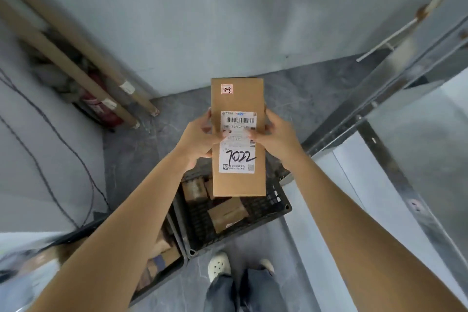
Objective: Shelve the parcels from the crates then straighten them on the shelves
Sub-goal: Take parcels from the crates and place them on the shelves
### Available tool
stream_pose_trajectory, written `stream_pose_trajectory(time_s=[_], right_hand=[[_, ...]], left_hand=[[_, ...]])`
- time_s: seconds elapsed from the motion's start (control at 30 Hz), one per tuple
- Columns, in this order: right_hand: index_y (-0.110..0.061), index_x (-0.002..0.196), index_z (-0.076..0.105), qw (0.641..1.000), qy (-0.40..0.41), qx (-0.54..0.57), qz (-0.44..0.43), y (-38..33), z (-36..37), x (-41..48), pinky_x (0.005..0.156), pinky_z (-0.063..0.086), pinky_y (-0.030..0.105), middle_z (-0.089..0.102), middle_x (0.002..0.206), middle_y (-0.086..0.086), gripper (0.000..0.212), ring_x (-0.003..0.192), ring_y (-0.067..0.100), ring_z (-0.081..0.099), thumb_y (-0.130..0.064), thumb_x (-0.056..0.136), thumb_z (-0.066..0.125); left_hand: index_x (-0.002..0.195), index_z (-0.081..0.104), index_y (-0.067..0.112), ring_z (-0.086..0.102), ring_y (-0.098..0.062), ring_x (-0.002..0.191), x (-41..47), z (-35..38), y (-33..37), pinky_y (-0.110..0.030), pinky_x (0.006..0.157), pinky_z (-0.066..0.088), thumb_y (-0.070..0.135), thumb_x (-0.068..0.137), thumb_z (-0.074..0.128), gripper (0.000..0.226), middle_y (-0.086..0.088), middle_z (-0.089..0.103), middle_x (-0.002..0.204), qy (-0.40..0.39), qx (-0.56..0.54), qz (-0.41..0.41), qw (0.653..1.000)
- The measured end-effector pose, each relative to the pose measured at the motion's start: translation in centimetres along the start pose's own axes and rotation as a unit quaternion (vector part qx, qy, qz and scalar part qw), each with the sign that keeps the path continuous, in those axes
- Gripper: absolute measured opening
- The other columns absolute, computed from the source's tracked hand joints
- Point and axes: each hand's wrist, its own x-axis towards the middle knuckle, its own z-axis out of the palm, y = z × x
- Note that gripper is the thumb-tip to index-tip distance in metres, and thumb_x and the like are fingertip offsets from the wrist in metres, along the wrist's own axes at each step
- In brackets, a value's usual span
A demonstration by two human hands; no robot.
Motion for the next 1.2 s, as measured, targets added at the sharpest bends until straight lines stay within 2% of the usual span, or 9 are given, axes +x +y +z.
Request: stream_pose_trajectory(time_s=[0.1,0.2,0.3,0.43,0.5,0.67,0.87,1.0,1.2], right_hand=[[-0.03,0.144,0.04,0.999,0.025,0.009,-0.041,-4.7,-2.7,-3.6,0.094,0.054,0.045,0.063,0.13,-0.006,0.075,0.115,0.015,0.062,-0.019,0.079,0.077],[-0.021,0.132,0.052,0.996,0.055,0.008,-0.063,-7.7,-4.9,-8.0,0.099,0.05,0.039,0.063,0.13,-0.004,0.061,0.119,0.014,0.06,-0.014,0.078,0.078],[-0.018,0.128,0.057,0.994,0.068,-0.008,-0.08,-9.4,-6.8,-13.5,0.098,0.049,0.032,0.065,0.127,-0.004,0.053,0.116,0.012,0.06,-0.014,0.079,0.077],[-0.031,0.145,0.039,0.989,0.111,0.002,-0.1,-11.0,-9.5,-20.9,0.101,0.049,0.047,0.061,0.133,-0.008,0.077,0.12,0.016,0.058,-0.029,0.079,0.077],[-0.036,0.15,0.029,0.984,0.135,0.025,-0.11,-12.1,-10.9,-24.3,0.098,0.051,0.048,0.061,0.132,-0.008,0.083,0.115,0.015,0.06,-0.032,0.081,0.075],[-0.031,0.152,0.025,0.967,0.19,0.084,-0.145,-14.0,-13.6,-31.7,0.092,0.055,0.04,0.064,0.129,-0.002,0.082,0.115,0.016,0.062,-0.014,0.086,0.071],[-0.036,0.154,0.013,0.95,0.264,0.075,-0.15,-14.4,-15.6,-38.4,0.1,0.051,0.04,0.066,0.125,0.002,0.102,0.114,0.016,0.063,-0.004,0.08,0.075],[-0.037,0.154,0.013,0.931,0.335,0.057,-0.133,-14.4,-16.0,-42.7,0.103,0.048,0.046,0.063,0.13,0.004,0.103,0.12,0.02,0.061,-0.003,0.078,0.075],[-0.025,0.153,0.022,0.895,0.429,0.071,-0.095,-13.7,-14.2,-50.9,0.104,0.046,0.048,0.059,0.137,0.004,0.095,0.124,0.021,0.057,-0.007,0.079,0.077]], left_hand=[[0.144,0.038,0.03,0.064,-0.018,0.105,-3.7,-0.4,4.5,-0.029,0.063,0.055,0.012,0.083,0.07,0.071,0.001,0.066,0.118,-0.009,-0.017,0.057,0.998],[0.145,0.035,0.035,0.065,-0.016,0.1,-8.2,-0.1,8.1,-0.024,0.058,0.055,0.009,0.083,0.071,0.077,0.002,0.065,0.119,-0.011,-0.03,0.112,0.993],[0.146,0.033,0.036,0.063,-0.022,0.108,-13.2,0.8,10.5,-0.041,0.072,0.06,0.005,0.082,0.071,0.08,-0.001,0.06,0.128,-0.006,-0.007,0.156,0.988],[0.15,0.024,0.03,0.065,-0.018,0.102,-20.2,2.9,13.2,-0.042,0.075,0.059,0.01,0.081,0.073,0.087,-0.001,0.059,0.127,-0.012,-0.014,0.193,0.981],[0.146,0.036,0.022,0.066,-0.018,0.098,-23.5,4.0,14.8,-0.039,0.075,0.059,0.011,0.082,0.072,0.074,0.002,0.064,0.12,-0.024,-0.016,0.225,0.974],[0.13,0.057,0.019,0.067,-0.012,0.098,-30.0,6.0,18.0,-0.029,0.076,0.058,0.013,0.085,0.069,0.047,0.006,0.066,0.12,-0.096,0.004,0.294,0.951],[0.135,0.049,0.039,0.057,-0.018,0.12,-33.7,7.2,21.2,-0.034,0.086,0.057,0.028,0.073,0.081,0.071,0.004,0.063,0.127,-0.207,0.1,0.343,0.911],[0.144,0.039,0.028,0.068,-0.009,0.099,-36.5,8.2,21.8,-0.015,0.075,0.054,0.0,0.081,0.071,0.076,-0.003,0.07,0.114,-0.296,0.101,0.382,0.87],[0.147,0.034,0.031,0.069,-0.007,0.096,-40.0,10.8,21.4,-0.026,0.082,0.057,0.008,0.079,0.074,0.082,0.012,0.074,0.098,-0.377,0.1,0.402,0.828]])
